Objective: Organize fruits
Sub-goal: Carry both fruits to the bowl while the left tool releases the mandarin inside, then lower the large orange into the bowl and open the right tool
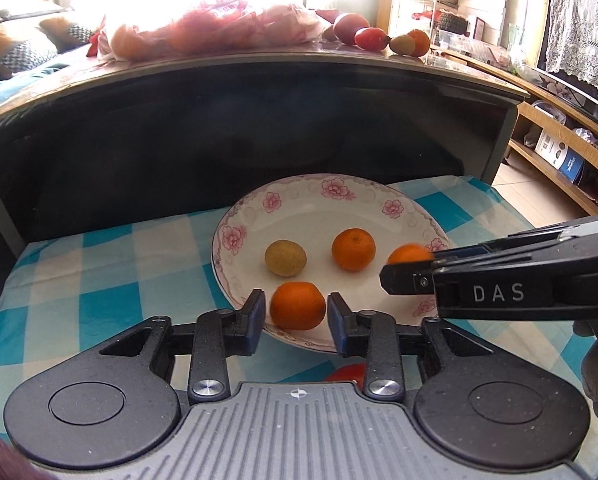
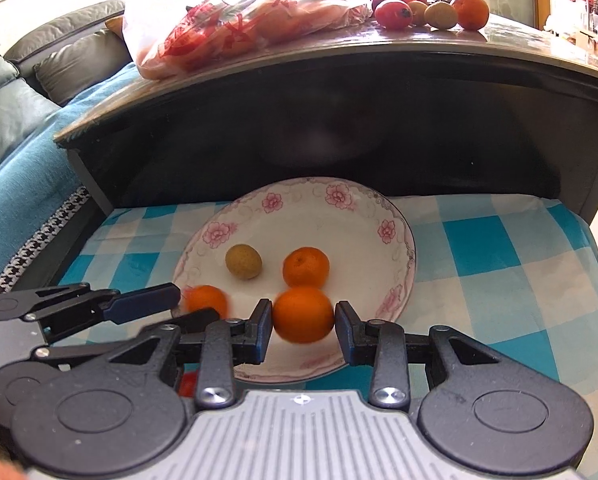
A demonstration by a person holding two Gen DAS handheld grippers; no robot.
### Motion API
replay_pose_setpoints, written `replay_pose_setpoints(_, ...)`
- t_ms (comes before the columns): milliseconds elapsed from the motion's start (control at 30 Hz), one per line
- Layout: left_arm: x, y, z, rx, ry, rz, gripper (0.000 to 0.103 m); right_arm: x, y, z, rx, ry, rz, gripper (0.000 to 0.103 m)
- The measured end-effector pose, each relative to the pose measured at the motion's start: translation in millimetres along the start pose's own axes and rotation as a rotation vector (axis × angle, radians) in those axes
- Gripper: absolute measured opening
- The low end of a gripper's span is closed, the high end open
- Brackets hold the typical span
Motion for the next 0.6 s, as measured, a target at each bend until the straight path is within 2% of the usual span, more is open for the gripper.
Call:
replay_pose_setpoints(300, -1.7, 4.9, -1.9, 0.003, -0.003, -0.014, 0.053, -5.5, 16.6, -7.0, 0.048, -0.008, 0.002, 0.038)
replay_pose_setpoints(600, -10.2, 32.0, -6.3, 0.027, 0.023, -0.023, 0.057, -10.7, 42.6, -1.8, 0.063, -0.033, 0.024, 0.038)
Point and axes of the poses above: each gripper's, at about its wrist camera, not at the fingertips, and y roughly against the way its jaws point, x to its right, z to its underside, the point moved 6 cm from there along -y, roughly the way its jaws point, and after that the axes turned 7 degrees about -z, right-handed, at the moved point
